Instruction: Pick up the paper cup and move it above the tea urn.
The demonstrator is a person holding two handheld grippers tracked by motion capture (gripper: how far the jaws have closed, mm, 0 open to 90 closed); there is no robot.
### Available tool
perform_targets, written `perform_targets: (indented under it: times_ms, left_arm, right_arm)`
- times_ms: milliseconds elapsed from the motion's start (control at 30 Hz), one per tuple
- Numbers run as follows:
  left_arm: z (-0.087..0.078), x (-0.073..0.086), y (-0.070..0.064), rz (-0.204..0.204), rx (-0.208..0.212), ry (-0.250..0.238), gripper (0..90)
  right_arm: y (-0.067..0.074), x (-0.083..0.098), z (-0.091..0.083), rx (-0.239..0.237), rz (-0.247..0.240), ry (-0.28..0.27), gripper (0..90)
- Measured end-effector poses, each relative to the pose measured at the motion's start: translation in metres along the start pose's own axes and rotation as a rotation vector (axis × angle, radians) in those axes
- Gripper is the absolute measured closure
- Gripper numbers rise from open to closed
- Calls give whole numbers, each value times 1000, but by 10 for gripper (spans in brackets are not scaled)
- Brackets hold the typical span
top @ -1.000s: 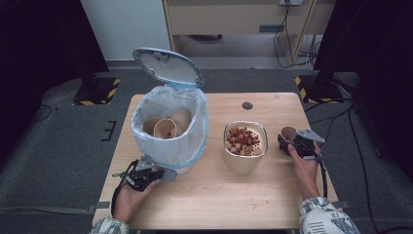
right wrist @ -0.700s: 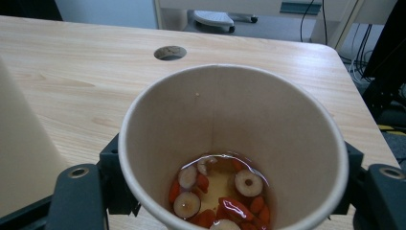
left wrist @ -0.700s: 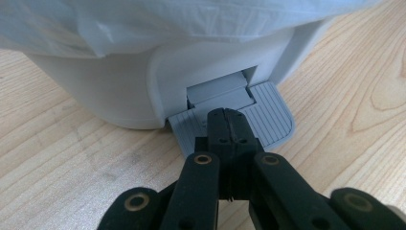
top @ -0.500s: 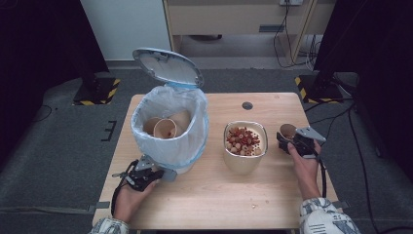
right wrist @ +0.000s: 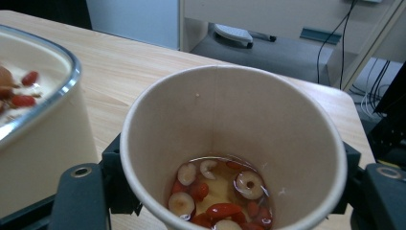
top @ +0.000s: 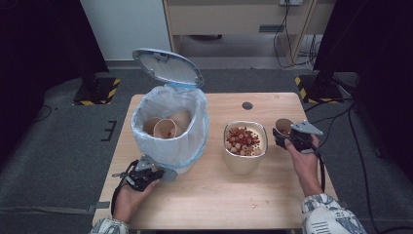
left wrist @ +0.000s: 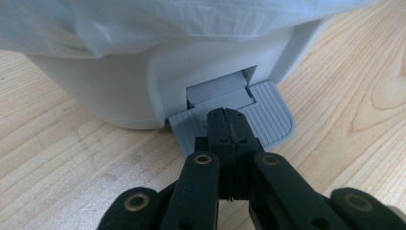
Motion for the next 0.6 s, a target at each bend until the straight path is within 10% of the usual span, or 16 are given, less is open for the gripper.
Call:
perform_targets:
  times_ms: [600]
  left_arm:
    - [0,0,0,-2,1,0,900]
  right_arm:
    - [-14,-32,-8,-5,-78,6,292]
Point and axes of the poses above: each handheld gripper's, and its own axes: z roughly forward along the jaws, x roughly out of its underside, y roughly to its left, the point moved 4 cm from there along z, roughly forward along the jaws, and after that the axes turned 11 degrees about y, right-handed, at the moved point
